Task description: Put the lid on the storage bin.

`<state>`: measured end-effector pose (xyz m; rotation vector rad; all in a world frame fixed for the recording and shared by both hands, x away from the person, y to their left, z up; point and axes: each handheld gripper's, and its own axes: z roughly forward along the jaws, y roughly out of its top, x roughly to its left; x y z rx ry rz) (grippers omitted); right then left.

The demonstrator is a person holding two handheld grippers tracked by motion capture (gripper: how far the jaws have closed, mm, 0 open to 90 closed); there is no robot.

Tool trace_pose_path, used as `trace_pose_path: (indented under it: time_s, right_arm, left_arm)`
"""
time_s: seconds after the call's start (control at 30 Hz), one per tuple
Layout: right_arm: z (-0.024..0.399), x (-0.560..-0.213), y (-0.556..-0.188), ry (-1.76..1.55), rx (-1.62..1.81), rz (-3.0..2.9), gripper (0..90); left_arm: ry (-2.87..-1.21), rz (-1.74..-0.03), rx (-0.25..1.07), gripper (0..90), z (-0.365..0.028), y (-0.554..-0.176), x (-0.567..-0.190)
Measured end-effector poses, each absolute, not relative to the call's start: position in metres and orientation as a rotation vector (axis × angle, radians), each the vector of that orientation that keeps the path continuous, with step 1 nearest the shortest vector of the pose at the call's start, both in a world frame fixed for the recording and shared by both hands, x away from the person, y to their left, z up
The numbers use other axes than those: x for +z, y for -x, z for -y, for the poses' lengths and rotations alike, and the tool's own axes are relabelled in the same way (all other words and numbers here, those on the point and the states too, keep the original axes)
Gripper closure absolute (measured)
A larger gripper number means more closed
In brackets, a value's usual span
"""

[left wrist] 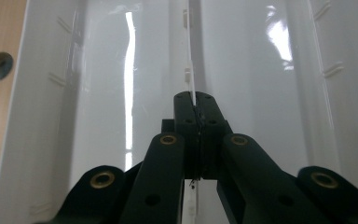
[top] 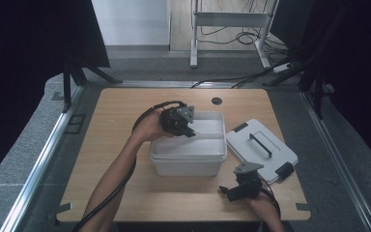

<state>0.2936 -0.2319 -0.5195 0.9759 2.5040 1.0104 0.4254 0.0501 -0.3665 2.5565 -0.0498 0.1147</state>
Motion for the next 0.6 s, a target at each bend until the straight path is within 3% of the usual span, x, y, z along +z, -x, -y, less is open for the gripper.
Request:
trace_pose_path:
  time_s: [0.2, 0.47, 0.6]
  right_arm:
    - [0.232, -0.519, -0.294, -0.978, 1.012, -2.506, 0.0]
    - [0.232, -0.519, -0.294, -0.977, 1.011, -2.507, 0.0]
    - [0.232, -0.519, -0.293, -0.974, 1.013, -2.509, 1.0]
  left_arm:
    - [-2.612, 0.052, 0.108, 89.3, -0.049, -0.427, -0.375]
    - [-2.566, -0.021, 0.077, 87.5, -0.055, -0.428, -0.381]
    - [-2.522, -0.076, 0.163, 67.3, -0.06, -0.424, -0.373]
